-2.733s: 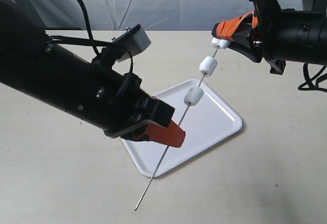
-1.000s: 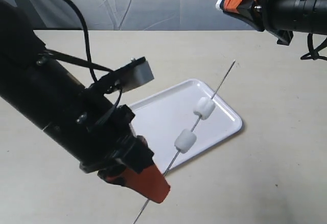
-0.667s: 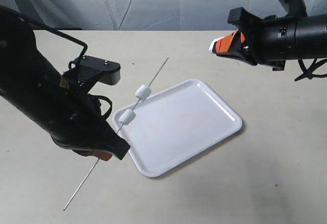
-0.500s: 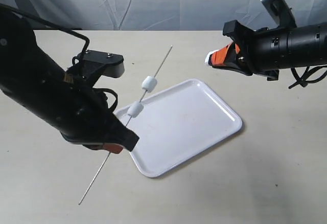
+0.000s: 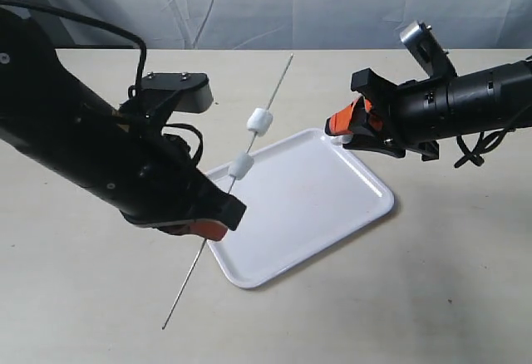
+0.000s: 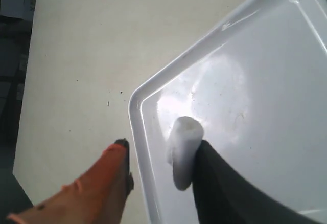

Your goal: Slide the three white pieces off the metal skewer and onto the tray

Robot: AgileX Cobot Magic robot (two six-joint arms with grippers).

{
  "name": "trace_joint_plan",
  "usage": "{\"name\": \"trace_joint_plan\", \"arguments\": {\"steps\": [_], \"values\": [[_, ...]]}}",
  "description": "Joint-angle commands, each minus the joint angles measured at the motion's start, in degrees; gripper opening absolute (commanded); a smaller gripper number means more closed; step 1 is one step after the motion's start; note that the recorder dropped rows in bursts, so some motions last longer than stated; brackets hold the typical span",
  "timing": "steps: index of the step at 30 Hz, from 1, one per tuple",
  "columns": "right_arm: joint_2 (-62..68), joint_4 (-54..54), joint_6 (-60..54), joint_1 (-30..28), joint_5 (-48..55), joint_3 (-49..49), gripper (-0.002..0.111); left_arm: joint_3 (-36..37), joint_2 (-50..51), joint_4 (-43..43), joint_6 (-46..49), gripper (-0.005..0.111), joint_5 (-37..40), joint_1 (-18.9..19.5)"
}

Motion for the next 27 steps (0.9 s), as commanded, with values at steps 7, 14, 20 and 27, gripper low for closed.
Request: {"name": "trace_joint_plan", "arguments": {"steps": [7,14,20,27], "values": [[2.1,-0.8,-1.2,0.0,1.8,-0.4,0.052,-0.1,8.7,-7.0,0.5,0.000,-2.6,-0.1],[2.5,1.6,-1.7,1.1,2.4,-0.5,0.052,-0.3,8.6,-10.3,3.1,0.000,-5.1,-0.1],[2.5,7.8,-2.4,1.5,12.6,-0.5,0.052,-0.3,8.7,-17.6,6.6,0.000,-8.6,-0.1],[2.5,12.9,-5.8,8.1,10.6,-0.5,0.049,-0.3,8.7,-23.4,7.8,0.000,-4.8,-0.1]]}}
